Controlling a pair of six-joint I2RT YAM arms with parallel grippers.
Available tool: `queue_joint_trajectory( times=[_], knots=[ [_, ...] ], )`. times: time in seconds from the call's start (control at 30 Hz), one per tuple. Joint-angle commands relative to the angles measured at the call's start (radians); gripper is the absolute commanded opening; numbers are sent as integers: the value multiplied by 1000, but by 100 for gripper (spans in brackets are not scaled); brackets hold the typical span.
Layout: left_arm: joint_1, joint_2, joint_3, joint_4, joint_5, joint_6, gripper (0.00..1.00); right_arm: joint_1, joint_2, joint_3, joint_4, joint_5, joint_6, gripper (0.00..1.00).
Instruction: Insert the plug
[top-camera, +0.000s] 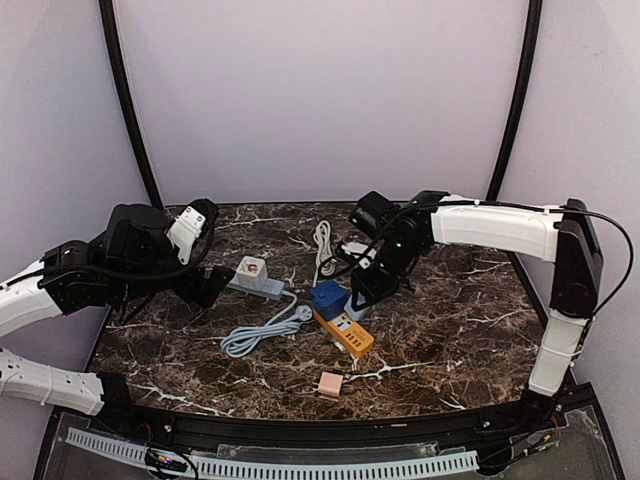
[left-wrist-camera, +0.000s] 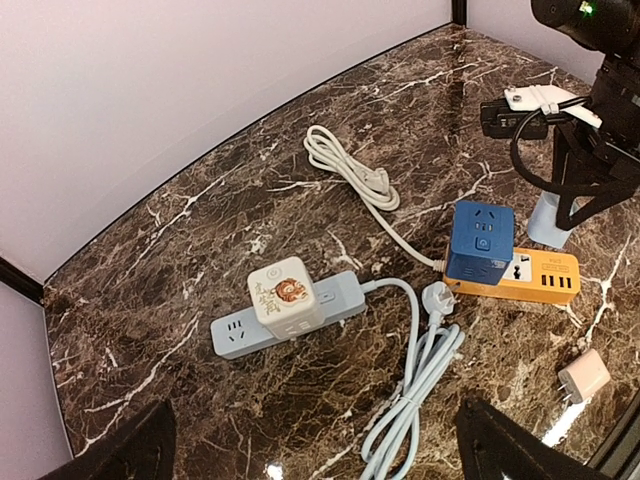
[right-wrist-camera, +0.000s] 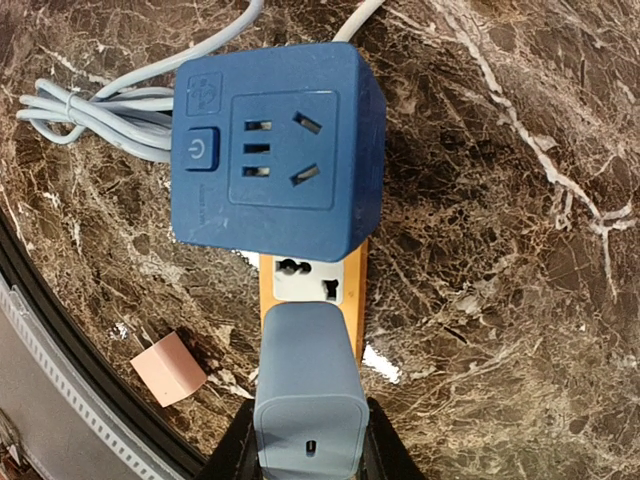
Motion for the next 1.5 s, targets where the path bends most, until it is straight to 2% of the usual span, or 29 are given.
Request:
queue_joint_trajectory(
  times=[0.0, 0.77, 1.47],
  knots=[
    [4, -21, -28, -21, -24, 12, 99, 21, 35, 32, -10, 61, -24, 0],
    [5, -78, -109, 5, -9, 18, 99, 32, 135, 92, 21, 85, -13, 0],
    [5, -83, -135, 20, -2, 14, 99, 44, 166, 99, -26, 146, -18, 0]
  ],
)
